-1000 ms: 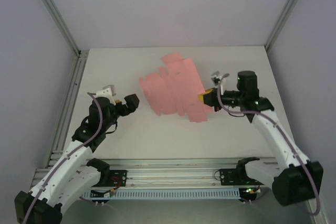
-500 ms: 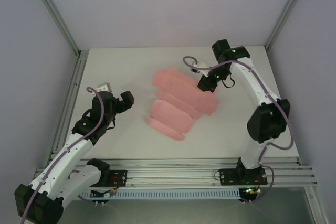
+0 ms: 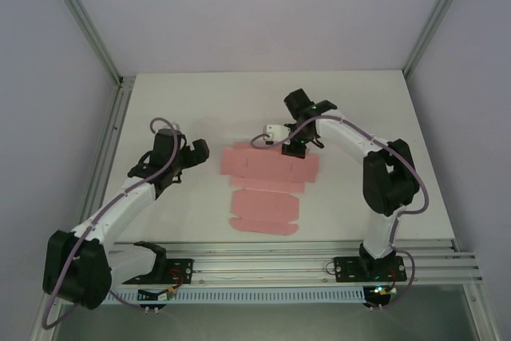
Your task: Assemble paper box
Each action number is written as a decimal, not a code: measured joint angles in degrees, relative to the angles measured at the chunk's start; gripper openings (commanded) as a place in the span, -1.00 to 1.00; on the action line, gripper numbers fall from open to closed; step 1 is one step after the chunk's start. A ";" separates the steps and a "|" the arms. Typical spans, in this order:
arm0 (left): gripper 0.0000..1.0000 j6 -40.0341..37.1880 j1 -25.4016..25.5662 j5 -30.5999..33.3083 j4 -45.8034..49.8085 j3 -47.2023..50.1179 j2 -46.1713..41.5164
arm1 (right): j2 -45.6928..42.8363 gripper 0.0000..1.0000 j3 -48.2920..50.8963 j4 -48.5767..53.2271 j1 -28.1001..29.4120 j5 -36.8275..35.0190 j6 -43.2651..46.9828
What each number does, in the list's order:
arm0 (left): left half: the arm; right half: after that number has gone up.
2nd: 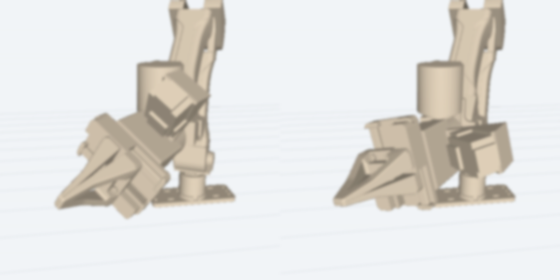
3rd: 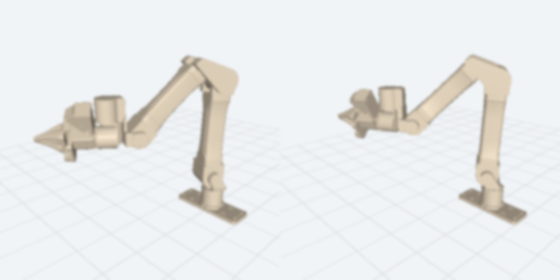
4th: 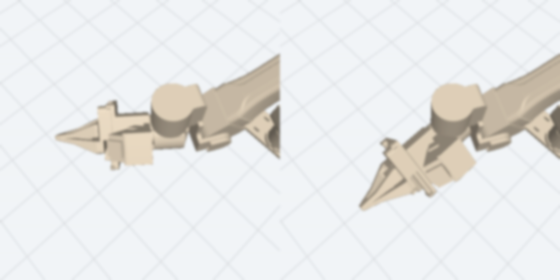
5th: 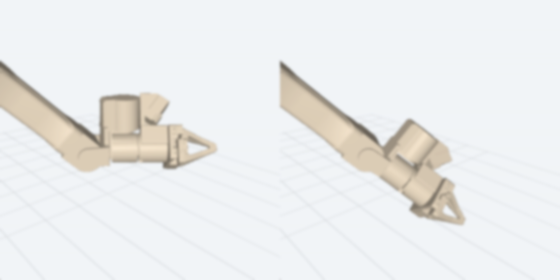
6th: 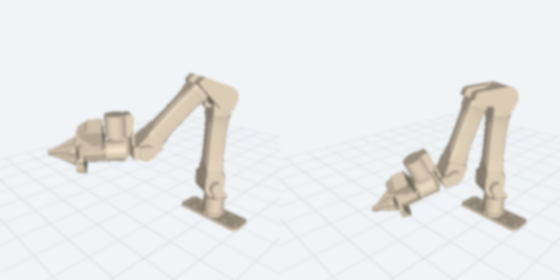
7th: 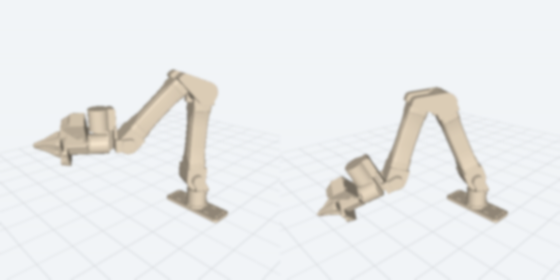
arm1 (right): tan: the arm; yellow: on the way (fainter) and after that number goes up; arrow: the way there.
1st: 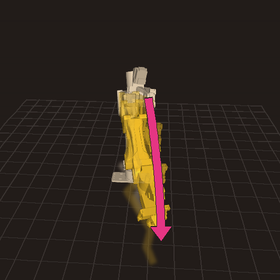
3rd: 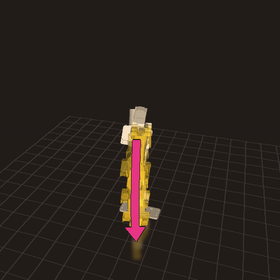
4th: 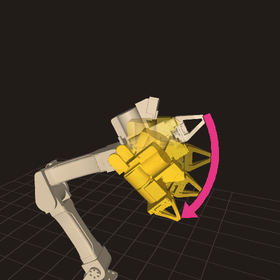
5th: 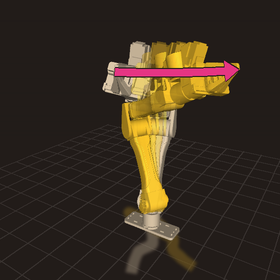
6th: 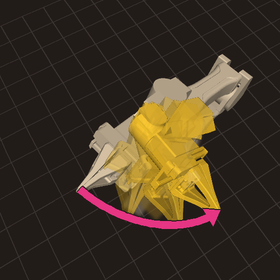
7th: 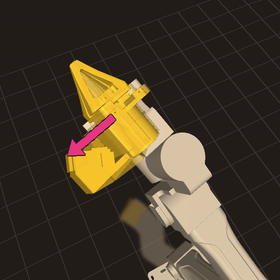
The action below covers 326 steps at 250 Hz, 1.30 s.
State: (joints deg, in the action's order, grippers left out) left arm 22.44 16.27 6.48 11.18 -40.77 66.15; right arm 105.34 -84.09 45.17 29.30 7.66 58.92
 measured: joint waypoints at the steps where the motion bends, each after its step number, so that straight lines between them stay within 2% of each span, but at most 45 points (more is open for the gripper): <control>1: 0.99 -0.11 -0.02 -0.13 -0.15 0.00 0.11 | -0.17 -0.95 0.22 -0.24 0.00 0.09 0.09; 48: 0.99 -4.26 -0.68 -6.54 -9.25 -0.96 8.55 | -3.10 -0.93 1.14 -2.12 0.28 1.64 0.61; 94: 1.00 -7.04 -1.79 -11.02 -12.96 -5.81 16.81 | -3.28 -0.94 1.22 -2.25 0.76 2.01 0.68; 144: 1.00 -10.25 -1.73 -22.45 -19.76 -5.86 18.80 | -3.26 -0.94 1.29 -2.25 0.90 2.08 0.52; 177: 1.00 -12.20 -1.14 -26.69 -21.88 -5.07 18.82 | -3.15 -0.94 1.29 -2.25 0.90 2.08 0.26; 255: 1.00 -18.69 4.22 -28.52 -21.42 -5.22 19.41 | -3.13 -0.93 1.27 -2.14 0.94 3.78 -0.37; 326: 1.00 -19.43 6.03 -25.29 -22.36 -5.22 19.74 | -3.04 -0.93 1.29 -0.48 0.74 4.22 -1.49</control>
State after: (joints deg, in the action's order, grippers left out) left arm 3.01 22.31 -18.81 -11.18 -46.00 85.89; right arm 102.30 -82.81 44.69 30.04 11.88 57.43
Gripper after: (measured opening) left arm 0.997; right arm 0.054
